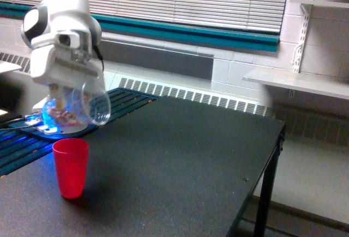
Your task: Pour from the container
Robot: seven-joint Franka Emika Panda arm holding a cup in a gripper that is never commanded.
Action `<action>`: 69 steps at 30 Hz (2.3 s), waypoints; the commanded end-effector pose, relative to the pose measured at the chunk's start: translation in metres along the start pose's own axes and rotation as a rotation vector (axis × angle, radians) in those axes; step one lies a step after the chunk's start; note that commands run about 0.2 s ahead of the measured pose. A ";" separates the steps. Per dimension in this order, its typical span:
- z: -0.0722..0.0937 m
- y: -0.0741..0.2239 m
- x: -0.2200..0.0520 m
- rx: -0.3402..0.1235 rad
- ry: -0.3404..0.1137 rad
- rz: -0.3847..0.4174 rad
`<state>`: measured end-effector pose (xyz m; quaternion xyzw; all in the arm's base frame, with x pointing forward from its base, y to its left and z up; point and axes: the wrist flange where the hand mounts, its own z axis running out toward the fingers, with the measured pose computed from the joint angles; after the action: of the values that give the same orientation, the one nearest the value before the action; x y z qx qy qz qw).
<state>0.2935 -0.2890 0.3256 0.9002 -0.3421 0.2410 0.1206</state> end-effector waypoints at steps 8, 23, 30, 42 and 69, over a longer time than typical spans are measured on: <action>-0.009 0.047 0.010 -0.044 0.048 0.083; -0.001 0.058 -0.031 -0.079 -0.019 0.059; 0.002 0.066 -0.046 -0.100 -0.034 0.082; 0.006 0.076 -0.063 -0.132 -0.047 0.026; 0.014 0.050 -0.068 -0.178 -0.053 -0.172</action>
<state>0.2160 -0.2847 0.2718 0.9247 -0.2774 0.1667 0.2004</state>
